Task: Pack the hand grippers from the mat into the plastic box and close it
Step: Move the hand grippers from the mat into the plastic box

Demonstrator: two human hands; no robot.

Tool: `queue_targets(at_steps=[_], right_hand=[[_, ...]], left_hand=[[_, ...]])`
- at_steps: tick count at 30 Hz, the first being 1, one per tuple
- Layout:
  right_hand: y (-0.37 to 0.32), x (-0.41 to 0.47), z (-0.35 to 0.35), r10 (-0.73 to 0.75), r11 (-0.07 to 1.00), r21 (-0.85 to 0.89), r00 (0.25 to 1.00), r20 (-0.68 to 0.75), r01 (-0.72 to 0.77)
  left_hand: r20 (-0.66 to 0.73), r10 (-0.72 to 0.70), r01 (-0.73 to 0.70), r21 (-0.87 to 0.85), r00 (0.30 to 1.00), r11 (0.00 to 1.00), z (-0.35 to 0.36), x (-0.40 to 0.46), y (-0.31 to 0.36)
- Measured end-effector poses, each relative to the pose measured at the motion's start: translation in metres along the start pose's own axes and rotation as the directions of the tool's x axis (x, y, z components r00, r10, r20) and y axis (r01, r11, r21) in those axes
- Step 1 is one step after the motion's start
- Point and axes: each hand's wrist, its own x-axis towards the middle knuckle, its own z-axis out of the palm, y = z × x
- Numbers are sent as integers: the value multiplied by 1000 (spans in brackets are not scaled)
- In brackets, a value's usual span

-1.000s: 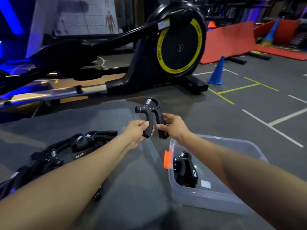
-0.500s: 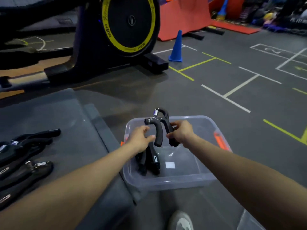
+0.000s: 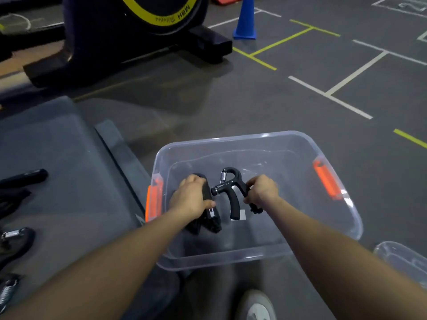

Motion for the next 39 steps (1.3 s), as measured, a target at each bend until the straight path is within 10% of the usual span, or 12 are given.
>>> queue_targets(at_steps=[10, 28, 39], right_hand=[[16, 27, 34, 80, 997, 5, 997, 21, -80], [27, 50, 55, 62, 972, 228, 997, -51, -49], [-47, -7, 16, -180, 859, 451, 968, -174, 241]], left_hand=[[-342, 152, -136, 71, 927, 988, -25, 29, 4], [-256, 216, -192, 114, 942, 975, -35, 35, -5], [-248, 92, -95, -2, 965, 995, -75, 1, -22]])
